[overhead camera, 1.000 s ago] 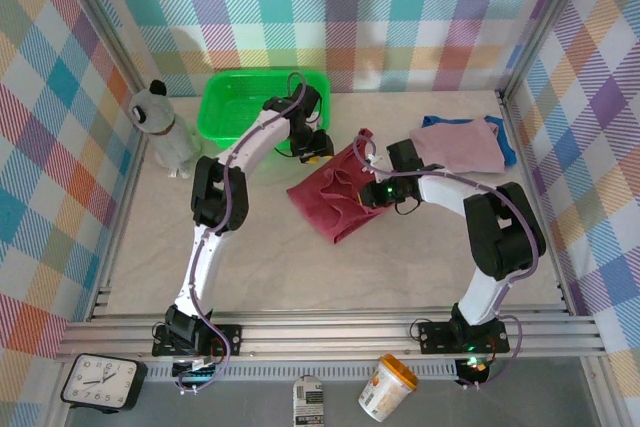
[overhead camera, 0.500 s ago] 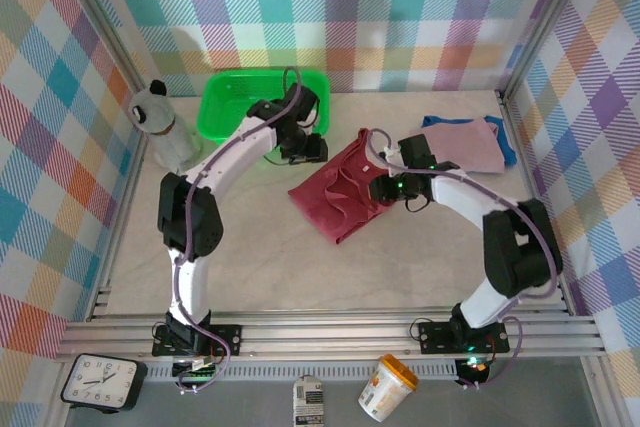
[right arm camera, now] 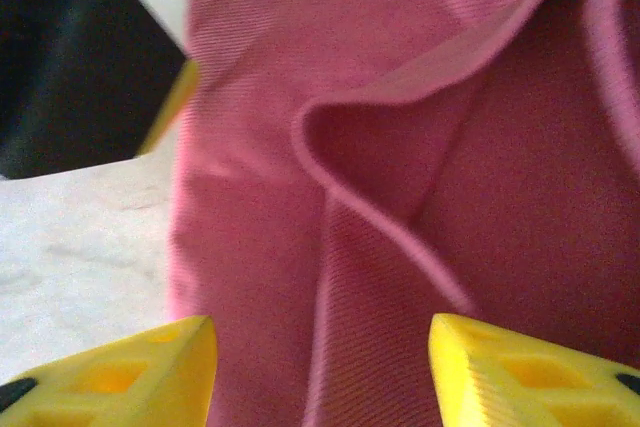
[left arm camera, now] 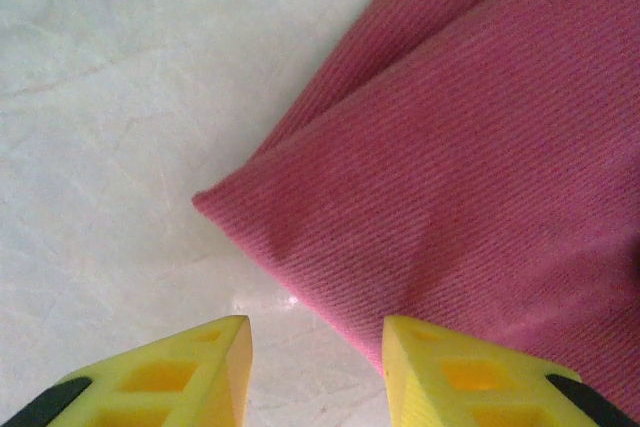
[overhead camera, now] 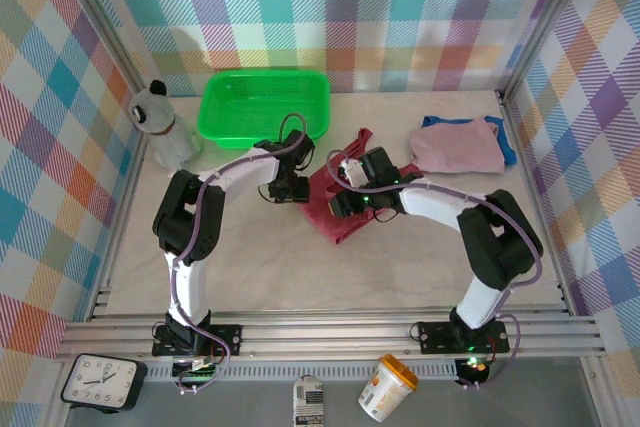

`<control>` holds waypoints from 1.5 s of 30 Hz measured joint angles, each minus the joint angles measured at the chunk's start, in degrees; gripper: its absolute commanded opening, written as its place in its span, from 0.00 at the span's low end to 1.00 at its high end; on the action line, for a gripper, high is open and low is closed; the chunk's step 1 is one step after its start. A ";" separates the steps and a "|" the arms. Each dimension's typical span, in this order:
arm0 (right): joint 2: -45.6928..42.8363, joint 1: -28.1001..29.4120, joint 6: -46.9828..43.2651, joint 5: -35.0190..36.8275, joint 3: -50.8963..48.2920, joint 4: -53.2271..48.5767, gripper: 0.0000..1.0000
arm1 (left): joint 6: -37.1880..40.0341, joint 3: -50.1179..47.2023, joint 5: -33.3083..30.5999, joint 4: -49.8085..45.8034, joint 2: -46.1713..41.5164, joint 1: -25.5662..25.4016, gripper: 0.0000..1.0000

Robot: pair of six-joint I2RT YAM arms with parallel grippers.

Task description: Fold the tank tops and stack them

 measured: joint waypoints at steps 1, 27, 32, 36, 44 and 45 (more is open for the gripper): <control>0.83 -0.15 -1.18 1.03 0.87 -0.22 0.60 | 0.00 0.00 -0.07 0.98 0.04 0.00 0.39; 6.32 -4.81 -13.31 2.43 7.58 -8.07 0.03 | 3.30 1.38 -3.06 2.84 4.35 0.00 0.38; 5.95 -7.34 -13.09 3.85 9.14 -10.23 0.04 | 3.74 1.27 -3.76 2.60 4.35 0.00 0.38; 7.17 -8.59 -12.52 4.26 12.79 -13.35 0.06 | 3.93 1.20 -4.09 2.34 4.35 0.00 0.38; 7.78 -8.94 -11.41 4.66 13.92 -16.94 0.38 | 3.82 2.05 -3.65 -0.07 4.35 0.00 0.38; 7.19 -8.92 -11.30 4.68 13.92 -17.40 0.38 | 3.82 2.60 -3.34 -1.01 4.35 0.00 0.39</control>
